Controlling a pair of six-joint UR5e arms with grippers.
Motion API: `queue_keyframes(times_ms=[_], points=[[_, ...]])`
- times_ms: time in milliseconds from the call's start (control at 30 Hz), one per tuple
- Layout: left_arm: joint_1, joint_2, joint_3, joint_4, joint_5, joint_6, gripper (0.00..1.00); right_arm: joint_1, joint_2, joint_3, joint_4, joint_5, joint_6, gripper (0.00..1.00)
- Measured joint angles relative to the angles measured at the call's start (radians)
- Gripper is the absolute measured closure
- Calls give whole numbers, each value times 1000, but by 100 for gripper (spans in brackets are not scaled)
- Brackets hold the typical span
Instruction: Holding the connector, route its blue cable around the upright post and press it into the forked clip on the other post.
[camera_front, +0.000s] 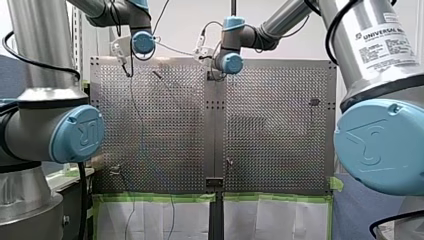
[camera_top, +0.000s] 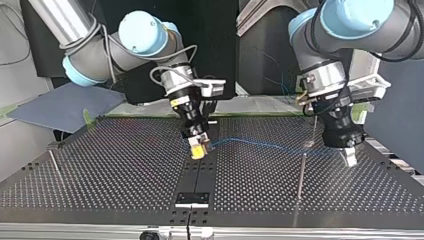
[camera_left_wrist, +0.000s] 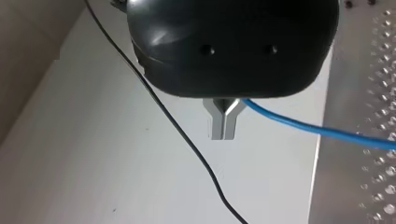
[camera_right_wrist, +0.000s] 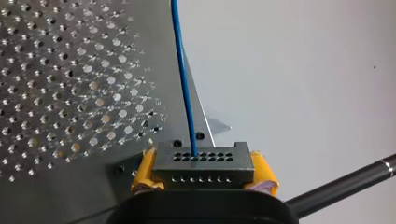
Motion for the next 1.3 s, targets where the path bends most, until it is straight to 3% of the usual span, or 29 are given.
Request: queue_keyframes(times_ms=[433,833,1167,1300], points=[[108,-108,99,-97,108,-28,100,-5,82,-108,56,-10,-6,100],[207,-212,122,-104,214,-57,100,-22,116,-166,75,-10,-10,100],[208,-256,121,-103,308,-69,100,-33,129,-172,73,-5,-13,100],[200,-288,119,-107,325,-64,100,-40,141,-172,82,-6,-21,100]])
